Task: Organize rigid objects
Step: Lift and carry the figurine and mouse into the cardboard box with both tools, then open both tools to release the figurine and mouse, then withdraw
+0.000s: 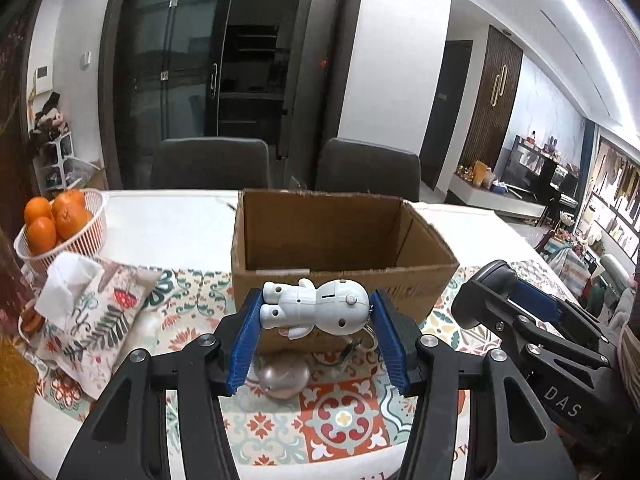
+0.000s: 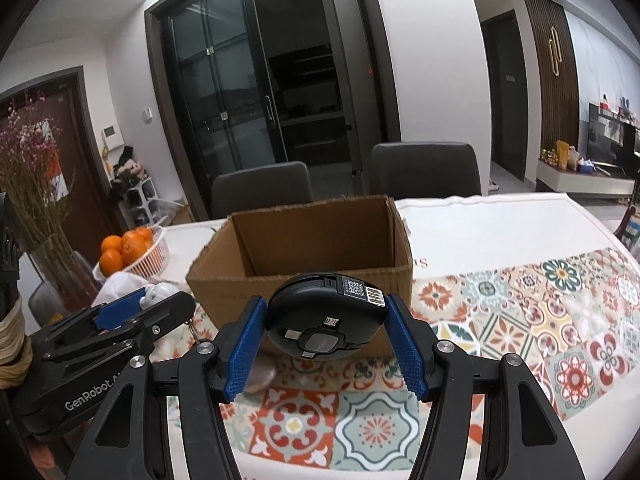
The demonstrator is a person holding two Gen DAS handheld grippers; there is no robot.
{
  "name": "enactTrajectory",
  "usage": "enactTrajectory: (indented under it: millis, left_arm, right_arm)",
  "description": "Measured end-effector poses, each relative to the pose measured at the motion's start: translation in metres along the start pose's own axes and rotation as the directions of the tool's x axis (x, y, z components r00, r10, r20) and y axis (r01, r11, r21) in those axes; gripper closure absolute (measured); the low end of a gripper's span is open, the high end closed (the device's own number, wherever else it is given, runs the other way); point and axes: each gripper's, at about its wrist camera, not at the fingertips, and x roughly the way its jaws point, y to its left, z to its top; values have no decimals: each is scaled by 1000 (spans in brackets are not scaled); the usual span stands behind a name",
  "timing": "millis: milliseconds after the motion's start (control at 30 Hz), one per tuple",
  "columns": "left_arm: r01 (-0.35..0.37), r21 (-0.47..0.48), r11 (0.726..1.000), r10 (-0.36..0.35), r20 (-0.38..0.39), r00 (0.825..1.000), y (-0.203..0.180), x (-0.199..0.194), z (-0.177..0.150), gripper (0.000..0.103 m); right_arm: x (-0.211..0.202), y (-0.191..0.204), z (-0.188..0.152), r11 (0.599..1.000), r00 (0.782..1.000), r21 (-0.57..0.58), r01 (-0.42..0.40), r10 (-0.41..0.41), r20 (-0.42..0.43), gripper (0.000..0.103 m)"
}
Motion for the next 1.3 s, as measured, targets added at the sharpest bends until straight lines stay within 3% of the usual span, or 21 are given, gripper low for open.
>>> enactTrajectory:
  millis: [367,733,1300]
  left_arm:
    - [4,20,1000,-5,32,999,0,-1,35,50]
    - [-2,72,997,0,33,999,-3,12,70,50]
    - [-16,103,995,25,-83,996,0,75,85,50]
  right_arm:
    - [5,7,32,1000,999,-12,-14,14,36,42]
    - [21,7,59,999,1000,-31,-10,10,20,42]
    - [72,0,71,998,997,-52,20,-24,-69,42]
